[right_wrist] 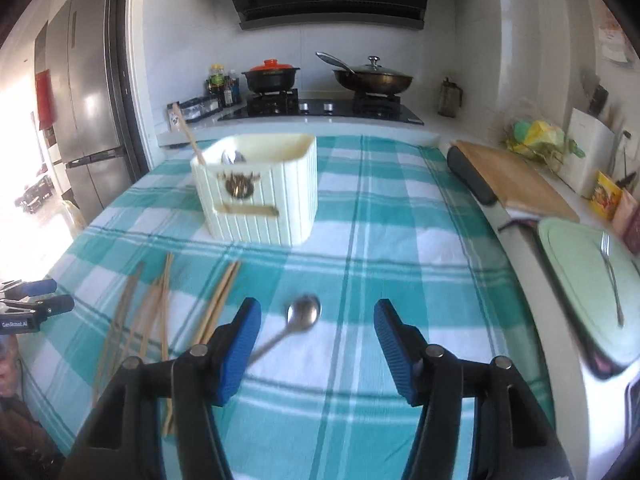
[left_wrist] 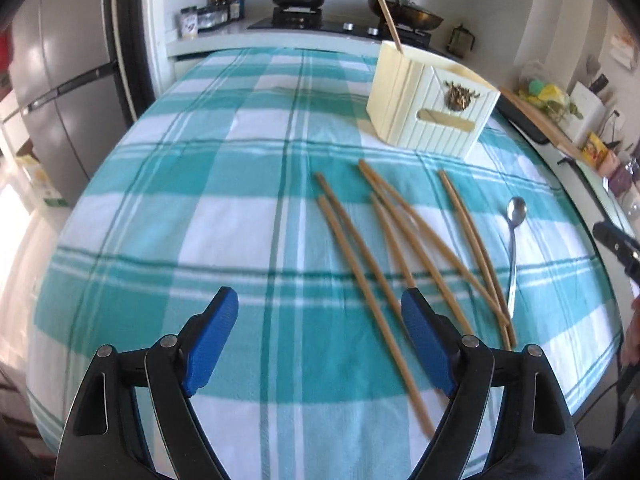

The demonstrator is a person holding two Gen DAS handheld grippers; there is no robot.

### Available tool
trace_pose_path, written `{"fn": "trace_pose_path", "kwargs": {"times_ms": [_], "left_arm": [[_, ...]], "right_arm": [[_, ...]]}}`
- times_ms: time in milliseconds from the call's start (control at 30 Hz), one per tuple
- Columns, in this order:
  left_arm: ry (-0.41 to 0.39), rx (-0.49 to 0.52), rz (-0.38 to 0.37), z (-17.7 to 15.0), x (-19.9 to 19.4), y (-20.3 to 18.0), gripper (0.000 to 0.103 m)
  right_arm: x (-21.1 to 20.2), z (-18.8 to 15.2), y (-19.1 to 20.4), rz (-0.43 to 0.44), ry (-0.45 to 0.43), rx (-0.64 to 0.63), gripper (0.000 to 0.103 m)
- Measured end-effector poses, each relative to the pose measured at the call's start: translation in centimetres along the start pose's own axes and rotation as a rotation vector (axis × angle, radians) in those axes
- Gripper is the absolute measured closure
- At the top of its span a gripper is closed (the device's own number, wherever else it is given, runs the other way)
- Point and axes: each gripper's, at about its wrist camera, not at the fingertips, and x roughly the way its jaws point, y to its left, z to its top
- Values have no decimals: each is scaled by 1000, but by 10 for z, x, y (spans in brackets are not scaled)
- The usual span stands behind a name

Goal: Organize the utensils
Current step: 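Grasp the second metal spoon with the right tool while the left tool grasps a chopstick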

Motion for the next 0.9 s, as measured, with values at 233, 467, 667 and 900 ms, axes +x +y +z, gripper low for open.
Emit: {"fn": "trace_pose_path", "kwargs": {"times_ms": [233,467,667,900], "left_arm": [[21,-36,-27,-24,9,-4,18],[32,-67,10,-25,27,-1,18],[34,-79,12,-20,32,0,18],[34,-36,88,-17,47,-9,18]], "right_arm": [[-12,-61,14,-26,35,-11,43],[-10,-55,17,-36,28,17,43],[-3,-58,26,-26,48,-4,43],[10,-47,27,2,70,38,43]]}}
